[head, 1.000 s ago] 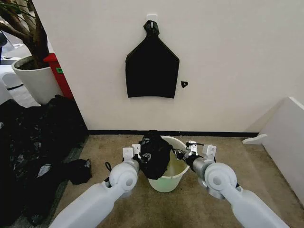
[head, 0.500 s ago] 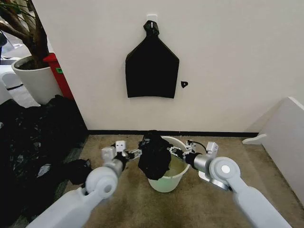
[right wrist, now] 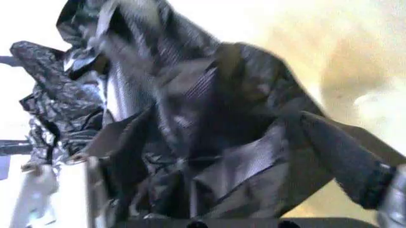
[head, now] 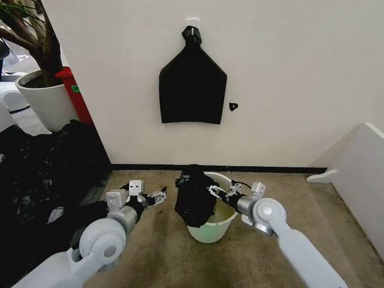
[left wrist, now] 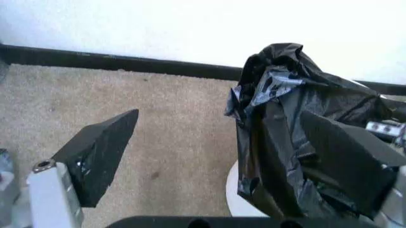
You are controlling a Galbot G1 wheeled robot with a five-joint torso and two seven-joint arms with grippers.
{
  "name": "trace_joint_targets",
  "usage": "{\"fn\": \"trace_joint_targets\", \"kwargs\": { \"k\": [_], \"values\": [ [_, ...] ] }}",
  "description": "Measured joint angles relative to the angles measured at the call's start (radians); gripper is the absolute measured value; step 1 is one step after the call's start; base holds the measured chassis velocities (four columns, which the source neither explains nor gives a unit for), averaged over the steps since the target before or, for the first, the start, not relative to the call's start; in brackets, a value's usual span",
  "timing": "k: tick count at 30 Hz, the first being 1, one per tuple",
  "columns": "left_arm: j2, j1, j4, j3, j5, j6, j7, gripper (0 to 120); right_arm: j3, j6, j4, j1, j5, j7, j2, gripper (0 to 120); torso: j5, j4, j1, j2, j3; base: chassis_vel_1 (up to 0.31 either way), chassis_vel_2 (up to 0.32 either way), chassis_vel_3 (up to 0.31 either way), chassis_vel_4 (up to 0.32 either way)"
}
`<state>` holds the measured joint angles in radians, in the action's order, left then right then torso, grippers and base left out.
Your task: Place the garbage bag over the trash bin.
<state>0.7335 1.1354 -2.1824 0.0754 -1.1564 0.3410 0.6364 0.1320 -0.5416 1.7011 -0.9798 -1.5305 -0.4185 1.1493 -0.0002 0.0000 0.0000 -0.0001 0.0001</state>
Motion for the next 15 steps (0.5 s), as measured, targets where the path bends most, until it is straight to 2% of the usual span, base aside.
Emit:
{"fn": "trace_joint_targets", "kwargs": {
  "k": [1,7,9,15],
  "values": [
    [0.000,0.000,0.000,0.000,0.000,0.000,0.000,100,0.000,0.000,0.000,0.000,0.000,0.000,0.000,82,0.0000,0.0000,0.000,0.000,0.000,0.000,0.000,0.000,0.000],
    [0.004,-0.003,0.006,-0.002,0.002,0.000,-0.004,100,0.001,0.009,-0.016,0.001,-0.017,0.025,0.020,53,-0.0001,0.0000,0.000,0.000,0.000,0.000,0.000,0.000,0.000],
    [0.004,-0.003,0.006,-0.002,0.002,0.000,-0.005,100,0.001,0.010,-0.016,0.001,-0.017,0.026,0.020,53,-0.0001,0.0000,0.000,0.000,0.000,0.000,0.000,0.000,0.000],
    [0.009,-0.007,0.010,-0.002,0.010,0.000,-0.010,100,-0.009,0.018,-0.004,-0.005,-0.017,0.029,0.027,26,0.0000,0.0000,0.000,0.000,0.000,0.000,0.000,0.000,0.000]
  ]
}}
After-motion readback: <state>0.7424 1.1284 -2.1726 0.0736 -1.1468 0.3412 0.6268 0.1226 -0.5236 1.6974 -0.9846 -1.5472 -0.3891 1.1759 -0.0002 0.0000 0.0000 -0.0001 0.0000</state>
